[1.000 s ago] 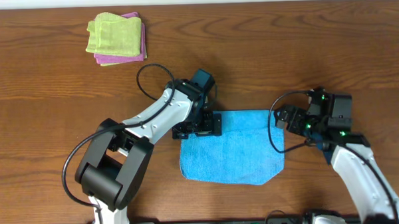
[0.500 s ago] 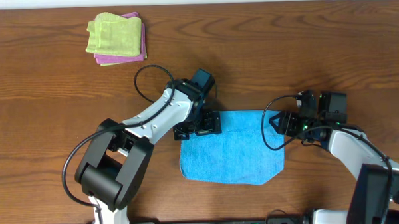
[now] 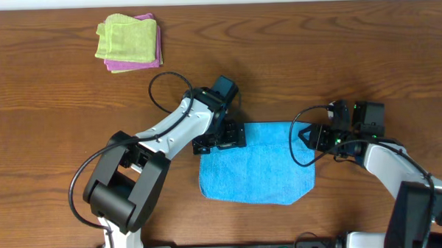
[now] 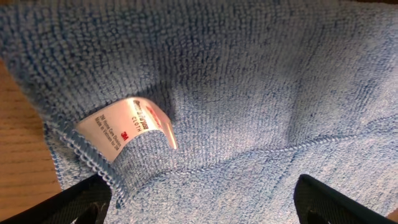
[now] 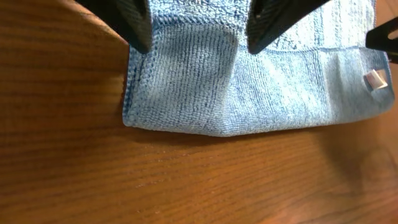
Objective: Fold the cloth
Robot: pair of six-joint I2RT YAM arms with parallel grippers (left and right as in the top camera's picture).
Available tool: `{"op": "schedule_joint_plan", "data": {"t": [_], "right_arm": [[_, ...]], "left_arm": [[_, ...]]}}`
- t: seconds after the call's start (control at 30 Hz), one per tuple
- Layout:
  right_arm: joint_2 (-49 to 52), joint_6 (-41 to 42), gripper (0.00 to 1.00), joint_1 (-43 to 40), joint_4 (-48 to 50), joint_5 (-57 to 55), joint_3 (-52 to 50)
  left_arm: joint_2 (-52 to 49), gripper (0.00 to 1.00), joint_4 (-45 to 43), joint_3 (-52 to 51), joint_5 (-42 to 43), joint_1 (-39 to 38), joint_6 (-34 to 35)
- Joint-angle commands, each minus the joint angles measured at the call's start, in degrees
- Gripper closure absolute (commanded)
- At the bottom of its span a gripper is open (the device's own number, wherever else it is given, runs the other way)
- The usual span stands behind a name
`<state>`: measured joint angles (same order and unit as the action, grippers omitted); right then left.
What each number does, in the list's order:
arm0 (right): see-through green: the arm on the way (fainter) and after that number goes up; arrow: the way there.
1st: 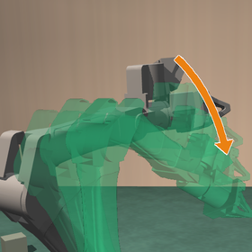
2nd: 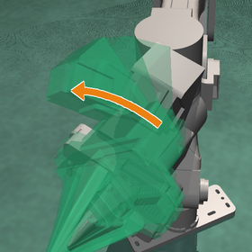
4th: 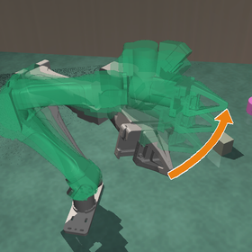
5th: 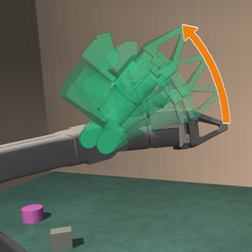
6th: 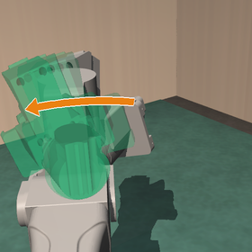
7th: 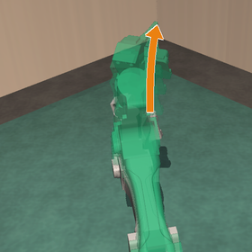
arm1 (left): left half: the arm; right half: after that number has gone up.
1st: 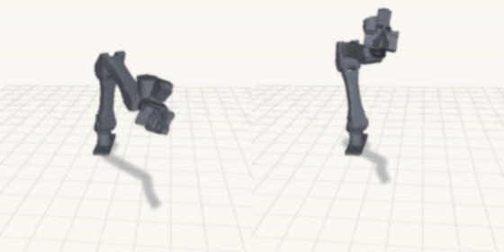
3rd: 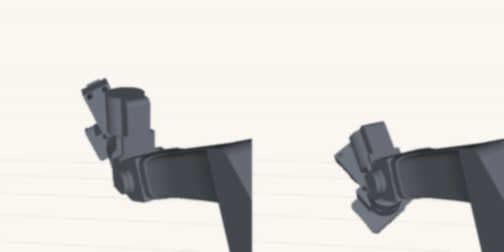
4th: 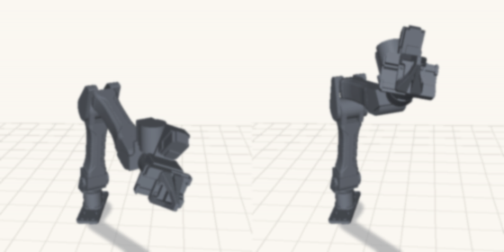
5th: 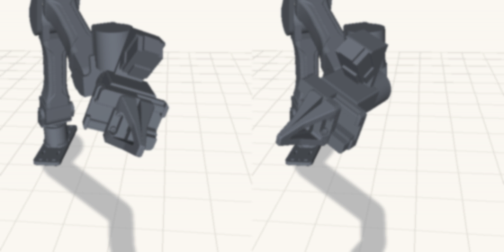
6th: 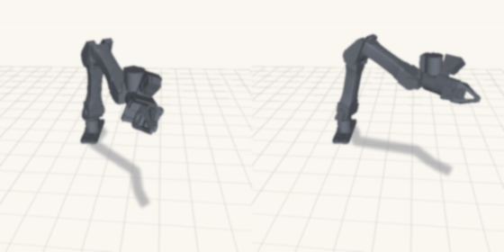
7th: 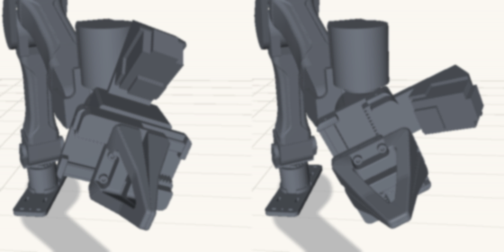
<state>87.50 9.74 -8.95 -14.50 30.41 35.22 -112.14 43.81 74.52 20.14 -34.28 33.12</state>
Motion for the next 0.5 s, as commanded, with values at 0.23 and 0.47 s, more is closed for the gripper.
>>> {"op": "schedule_joint_plan", "data": {"t": [0.23,0.47], "right_arm": [[0.3,0.5,0.45,-0.4,-3.9,0.4,0.8],[0.3,3.7,0.49,-0.3,-1.7,-4.1,0.8]], "left_arm": [[-0.6,0.04,-0.3,-0.2,-1.2,0.1,0.4],[-0.6,0.04,-0.7,-0.2,-1.2,0.1,0.8]]}}
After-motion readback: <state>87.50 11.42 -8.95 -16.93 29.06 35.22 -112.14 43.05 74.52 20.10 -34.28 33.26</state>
